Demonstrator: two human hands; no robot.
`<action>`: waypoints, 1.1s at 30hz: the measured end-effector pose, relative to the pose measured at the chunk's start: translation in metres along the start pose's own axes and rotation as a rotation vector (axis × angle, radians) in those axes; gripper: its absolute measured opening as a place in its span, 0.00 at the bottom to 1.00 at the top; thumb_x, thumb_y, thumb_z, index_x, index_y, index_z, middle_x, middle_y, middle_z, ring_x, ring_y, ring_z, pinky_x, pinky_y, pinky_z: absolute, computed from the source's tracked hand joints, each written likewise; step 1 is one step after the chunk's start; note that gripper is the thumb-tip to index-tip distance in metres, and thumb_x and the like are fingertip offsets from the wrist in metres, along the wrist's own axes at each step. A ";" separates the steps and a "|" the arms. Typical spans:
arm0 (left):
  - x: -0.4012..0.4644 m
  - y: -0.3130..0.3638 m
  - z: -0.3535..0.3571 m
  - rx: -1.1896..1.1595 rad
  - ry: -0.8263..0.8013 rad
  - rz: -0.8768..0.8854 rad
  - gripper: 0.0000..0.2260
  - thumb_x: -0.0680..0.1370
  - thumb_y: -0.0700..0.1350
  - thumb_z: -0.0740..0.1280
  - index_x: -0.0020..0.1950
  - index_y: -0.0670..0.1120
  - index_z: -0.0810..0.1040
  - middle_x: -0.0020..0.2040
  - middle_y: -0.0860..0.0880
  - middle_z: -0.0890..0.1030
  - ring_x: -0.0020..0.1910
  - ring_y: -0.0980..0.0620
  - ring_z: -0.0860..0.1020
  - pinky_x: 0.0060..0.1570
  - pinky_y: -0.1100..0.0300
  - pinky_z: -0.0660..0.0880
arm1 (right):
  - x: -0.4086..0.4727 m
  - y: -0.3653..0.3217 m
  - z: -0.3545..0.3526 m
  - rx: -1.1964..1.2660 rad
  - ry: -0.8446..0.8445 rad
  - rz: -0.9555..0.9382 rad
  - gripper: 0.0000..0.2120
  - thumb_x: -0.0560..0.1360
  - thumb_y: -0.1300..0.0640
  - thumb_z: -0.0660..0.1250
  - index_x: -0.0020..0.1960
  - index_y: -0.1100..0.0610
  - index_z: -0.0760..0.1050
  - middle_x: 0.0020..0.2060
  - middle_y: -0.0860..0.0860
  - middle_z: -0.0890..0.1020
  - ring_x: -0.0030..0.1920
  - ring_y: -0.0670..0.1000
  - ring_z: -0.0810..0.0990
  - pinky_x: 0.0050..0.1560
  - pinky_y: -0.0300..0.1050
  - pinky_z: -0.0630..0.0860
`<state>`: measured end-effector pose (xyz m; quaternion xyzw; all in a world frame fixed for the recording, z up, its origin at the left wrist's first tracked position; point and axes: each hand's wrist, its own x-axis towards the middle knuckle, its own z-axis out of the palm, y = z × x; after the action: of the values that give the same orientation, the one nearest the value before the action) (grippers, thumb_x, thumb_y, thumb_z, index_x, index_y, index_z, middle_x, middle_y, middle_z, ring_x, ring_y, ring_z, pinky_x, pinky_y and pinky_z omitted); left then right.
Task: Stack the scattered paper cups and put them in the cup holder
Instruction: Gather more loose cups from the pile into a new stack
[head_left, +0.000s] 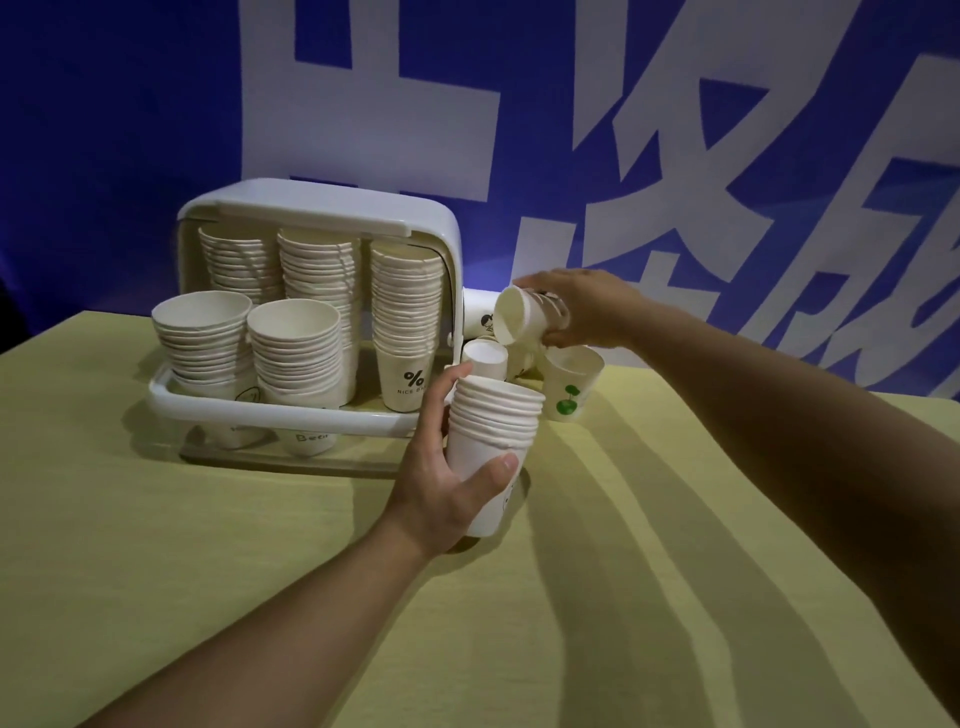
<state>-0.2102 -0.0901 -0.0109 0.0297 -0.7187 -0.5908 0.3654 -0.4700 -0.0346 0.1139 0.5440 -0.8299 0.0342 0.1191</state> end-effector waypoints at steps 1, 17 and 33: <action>0.000 -0.001 0.000 0.004 0.001 0.002 0.37 0.67 0.57 0.74 0.73 0.66 0.62 0.65 0.52 0.76 0.59 0.53 0.79 0.52 0.63 0.78 | 0.000 0.001 -0.001 -0.007 0.023 -0.004 0.40 0.69 0.50 0.80 0.76 0.43 0.64 0.67 0.48 0.77 0.63 0.55 0.77 0.58 0.51 0.75; -0.011 0.006 0.005 0.162 -0.074 0.064 0.41 0.67 0.57 0.74 0.75 0.71 0.57 0.72 0.66 0.69 0.71 0.59 0.71 0.68 0.57 0.71 | -0.122 -0.081 -0.017 0.884 0.441 0.032 0.39 0.71 0.53 0.78 0.73 0.40 0.60 0.58 0.41 0.73 0.56 0.44 0.78 0.50 0.40 0.82; -0.015 0.014 0.000 0.199 -0.033 0.088 0.42 0.68 0.59 0.72 0.74 0.76 0.51 0.68 0.78 0.65 0.67 0.71 0.69 0.59 0.76 0.68 | -0.155 -0.110 0.044 1.039 0.528 0.084 0.16 0.78 0.44 0.62 0.58 0.49 0.82 0.62 0.46 0.77 0.65 0.48 0.75 0.60 0.46 0.77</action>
<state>-0.1933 -0.0786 -0.0061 0.0245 -0.7804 -0.5004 0.3741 -0.3185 0.0512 0.0273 0.4709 -0.6672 0.5759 0.0383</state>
